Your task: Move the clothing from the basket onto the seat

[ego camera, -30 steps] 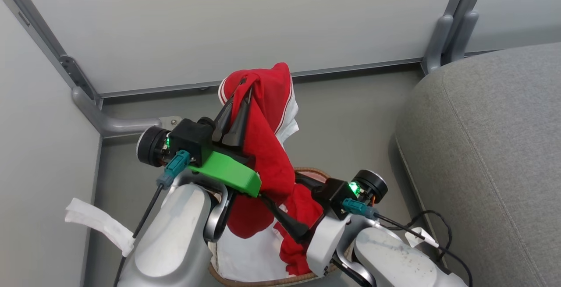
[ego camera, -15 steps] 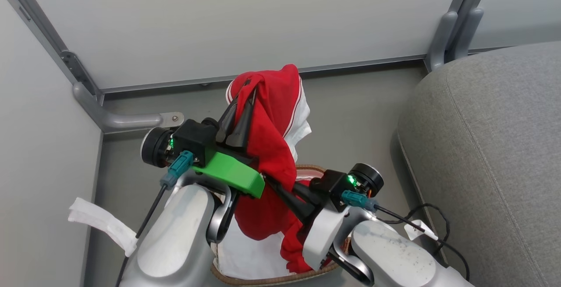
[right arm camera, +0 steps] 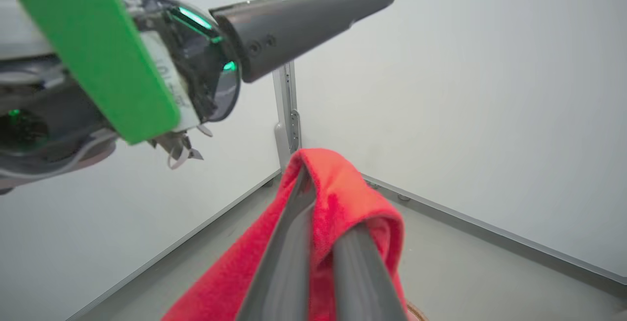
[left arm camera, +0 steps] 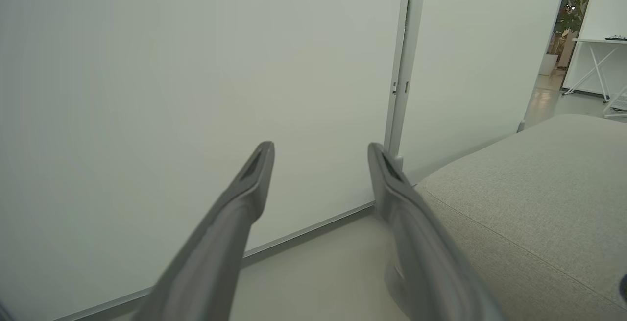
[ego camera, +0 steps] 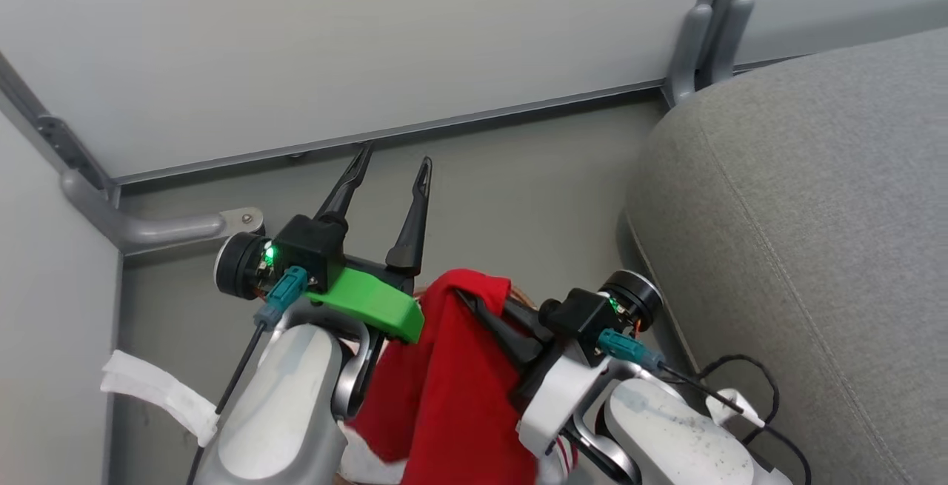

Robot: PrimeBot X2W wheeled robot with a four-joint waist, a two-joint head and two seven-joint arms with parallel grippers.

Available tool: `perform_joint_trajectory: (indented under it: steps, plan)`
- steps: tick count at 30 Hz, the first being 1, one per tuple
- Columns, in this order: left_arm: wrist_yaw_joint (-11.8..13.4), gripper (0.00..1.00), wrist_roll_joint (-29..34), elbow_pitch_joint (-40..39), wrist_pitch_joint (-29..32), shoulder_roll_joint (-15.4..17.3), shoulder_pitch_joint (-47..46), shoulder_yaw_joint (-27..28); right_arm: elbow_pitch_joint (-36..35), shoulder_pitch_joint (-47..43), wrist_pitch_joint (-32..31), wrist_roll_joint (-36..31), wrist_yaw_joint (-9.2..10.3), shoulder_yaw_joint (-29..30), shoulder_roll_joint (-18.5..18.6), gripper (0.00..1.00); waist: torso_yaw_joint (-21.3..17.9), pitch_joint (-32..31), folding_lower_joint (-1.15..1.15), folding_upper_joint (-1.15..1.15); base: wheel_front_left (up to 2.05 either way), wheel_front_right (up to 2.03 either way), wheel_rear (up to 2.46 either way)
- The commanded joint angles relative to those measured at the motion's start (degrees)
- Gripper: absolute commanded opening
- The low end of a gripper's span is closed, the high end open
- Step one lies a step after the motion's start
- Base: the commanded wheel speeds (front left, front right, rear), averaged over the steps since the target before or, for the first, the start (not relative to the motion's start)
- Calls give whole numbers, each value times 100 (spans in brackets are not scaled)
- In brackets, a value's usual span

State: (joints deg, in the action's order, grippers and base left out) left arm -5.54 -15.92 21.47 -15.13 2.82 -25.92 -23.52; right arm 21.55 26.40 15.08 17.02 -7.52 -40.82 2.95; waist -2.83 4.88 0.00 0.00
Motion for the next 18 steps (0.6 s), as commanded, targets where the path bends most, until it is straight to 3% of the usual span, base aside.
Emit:
perform_joint_trajectory:
  steps: [1, 18]
  plan:
    - [-36, 100, 103, 46, -3, 20, 101, 79, -84, -105, 13, -66, 7, 33, 4, 0, -395, -7, 0, 0, 0, 0, 0]
    - [-152, 100, 349, 69, -3, 19, 563, 551, -492, -527, 13, -228, 7, 226, 14, 0, -2338, -91, 0, 0, 0, 0, 0]
